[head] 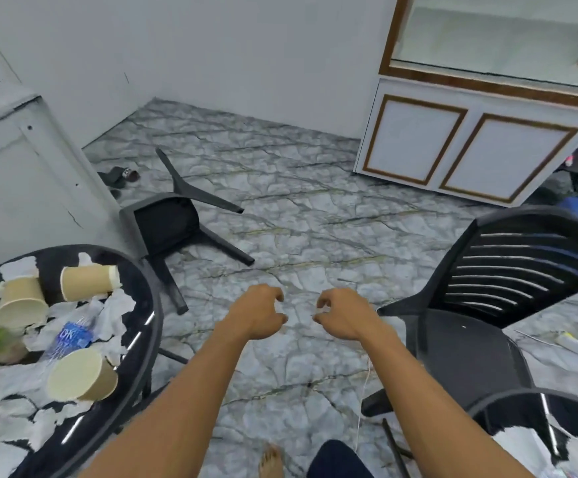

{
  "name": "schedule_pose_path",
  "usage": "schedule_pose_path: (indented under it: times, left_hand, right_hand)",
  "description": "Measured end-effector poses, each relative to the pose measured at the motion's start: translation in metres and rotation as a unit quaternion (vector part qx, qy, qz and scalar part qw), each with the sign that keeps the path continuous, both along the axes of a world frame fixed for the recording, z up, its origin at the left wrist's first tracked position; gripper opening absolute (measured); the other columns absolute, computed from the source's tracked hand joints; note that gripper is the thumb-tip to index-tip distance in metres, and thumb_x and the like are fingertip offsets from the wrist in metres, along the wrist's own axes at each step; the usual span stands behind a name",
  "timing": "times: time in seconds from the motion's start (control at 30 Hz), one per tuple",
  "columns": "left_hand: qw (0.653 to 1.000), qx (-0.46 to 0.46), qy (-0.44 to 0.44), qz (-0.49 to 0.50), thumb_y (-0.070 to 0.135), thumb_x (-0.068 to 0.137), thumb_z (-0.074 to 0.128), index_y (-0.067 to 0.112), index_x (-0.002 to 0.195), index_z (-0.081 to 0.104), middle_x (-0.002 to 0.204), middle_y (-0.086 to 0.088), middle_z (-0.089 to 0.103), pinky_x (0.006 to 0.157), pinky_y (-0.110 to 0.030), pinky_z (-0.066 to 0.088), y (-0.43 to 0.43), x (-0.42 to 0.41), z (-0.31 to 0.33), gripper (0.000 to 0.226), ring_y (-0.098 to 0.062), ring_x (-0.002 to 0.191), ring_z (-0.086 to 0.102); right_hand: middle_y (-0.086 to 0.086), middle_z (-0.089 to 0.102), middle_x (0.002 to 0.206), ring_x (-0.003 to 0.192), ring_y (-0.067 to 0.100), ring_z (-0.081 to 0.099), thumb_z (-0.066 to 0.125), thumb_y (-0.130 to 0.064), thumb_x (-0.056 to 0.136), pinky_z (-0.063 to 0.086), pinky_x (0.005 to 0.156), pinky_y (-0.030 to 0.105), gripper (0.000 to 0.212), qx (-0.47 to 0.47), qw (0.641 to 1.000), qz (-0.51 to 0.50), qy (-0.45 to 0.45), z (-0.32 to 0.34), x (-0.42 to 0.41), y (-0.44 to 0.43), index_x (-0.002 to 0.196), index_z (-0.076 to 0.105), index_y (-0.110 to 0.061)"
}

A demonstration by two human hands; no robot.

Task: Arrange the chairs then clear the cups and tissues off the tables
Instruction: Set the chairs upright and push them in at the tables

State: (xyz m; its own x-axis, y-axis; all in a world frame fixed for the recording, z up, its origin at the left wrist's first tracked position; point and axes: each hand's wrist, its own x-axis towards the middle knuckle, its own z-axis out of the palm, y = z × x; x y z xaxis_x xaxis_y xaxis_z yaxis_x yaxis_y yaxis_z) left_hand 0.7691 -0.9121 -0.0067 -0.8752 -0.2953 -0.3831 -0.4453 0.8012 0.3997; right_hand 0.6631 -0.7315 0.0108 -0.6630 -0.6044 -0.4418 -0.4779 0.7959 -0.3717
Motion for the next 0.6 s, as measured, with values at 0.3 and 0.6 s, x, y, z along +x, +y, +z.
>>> schedule_pose_path:
  times: [0.3,0.6]
  left_hand:
    - [1.000,0.006,-0.001,0.000,0.039,0.090,0.069,0.020,0.132,0.056,0.138,-0.004,0.052,0.096,-0.035,0.048,-0.071,-0.156,-0.005,0.048,-0.022,0.123,0.052]
    - [0.999,0.008,0.004,0.047,0.043,0.090,0.067,0.023,0.131,0.056,0.137,-0.002,0.053,0.097,-0.041,0.049,-0.151,-0.307,0.012,0.047,-0.021,0.118,0.055]
  right_hand:
    - [0.004,0.061,0.128,0.114,0.022,0.059,0.066,-0.046,0.090,0.052,0.092,0.038,0.040,-0.014,1.000,-0.007,0.002,-0.014,-0.155,-0.060,0.122,0.064,-0.022]
    - [0.007,0.062,0.128,0.115,0.024,0.060,0.066,-0.042,0.092,0.051,0.094,0.039,0.038,-0.029,0.999,0.013,0.006,0.008,-0.325,-0.135,0.122,0.064,-0.019]
